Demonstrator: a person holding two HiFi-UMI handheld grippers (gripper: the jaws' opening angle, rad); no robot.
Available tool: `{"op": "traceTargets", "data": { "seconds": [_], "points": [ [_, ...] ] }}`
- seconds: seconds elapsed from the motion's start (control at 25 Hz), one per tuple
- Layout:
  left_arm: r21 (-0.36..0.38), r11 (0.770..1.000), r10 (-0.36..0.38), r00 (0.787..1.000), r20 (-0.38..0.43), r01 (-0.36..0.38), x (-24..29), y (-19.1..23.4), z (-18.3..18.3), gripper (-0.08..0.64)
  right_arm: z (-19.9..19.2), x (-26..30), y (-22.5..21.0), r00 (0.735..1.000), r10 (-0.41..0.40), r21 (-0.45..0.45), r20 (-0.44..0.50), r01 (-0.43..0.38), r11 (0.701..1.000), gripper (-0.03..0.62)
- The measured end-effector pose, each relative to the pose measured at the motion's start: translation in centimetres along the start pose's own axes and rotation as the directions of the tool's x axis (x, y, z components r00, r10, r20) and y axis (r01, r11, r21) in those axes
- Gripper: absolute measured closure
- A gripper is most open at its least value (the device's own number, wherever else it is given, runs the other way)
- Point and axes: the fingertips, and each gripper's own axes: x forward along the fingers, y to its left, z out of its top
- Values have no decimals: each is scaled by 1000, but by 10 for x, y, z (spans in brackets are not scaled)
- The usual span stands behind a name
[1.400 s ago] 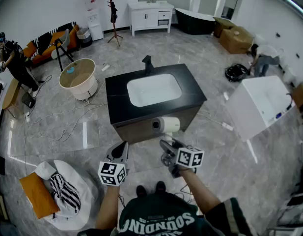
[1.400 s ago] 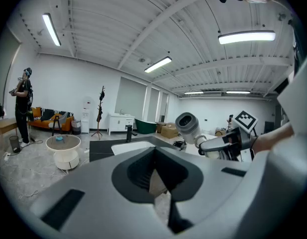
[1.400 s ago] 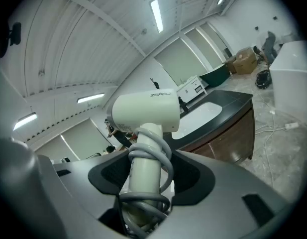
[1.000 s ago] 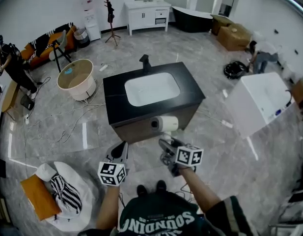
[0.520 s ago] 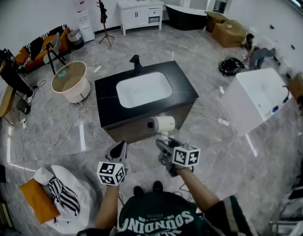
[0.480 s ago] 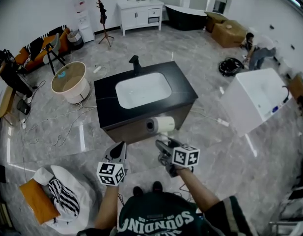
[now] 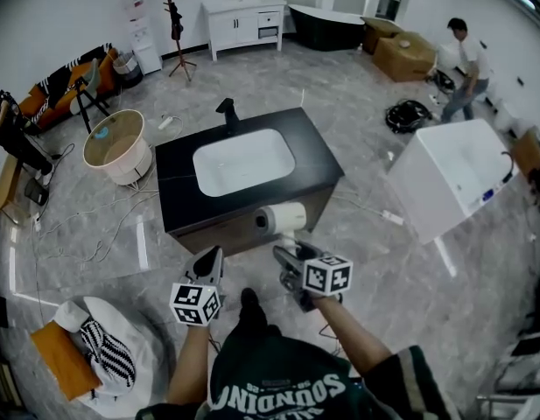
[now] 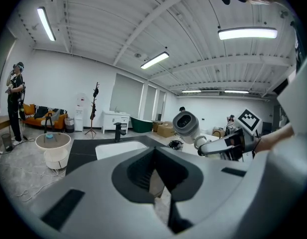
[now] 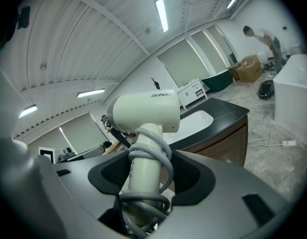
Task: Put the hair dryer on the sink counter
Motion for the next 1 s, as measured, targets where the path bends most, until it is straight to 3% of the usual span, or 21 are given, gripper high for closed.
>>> {"op": "traceTargets", "data": {
  "seconds": [0.52, 1.0],
  "points": [
    [3, 998, -64, 998, -17, 64, 122, 23, 11, 560, 59, 56, -71, 999, -30, 7, 29, 30, 1000, 348],
    [-24, 994, -112, 992, -57, 110, 274, 85, 56, 559, 164, 151, -146, 998, -69, 16, 3, 68, 998, 348]
  ]
}}
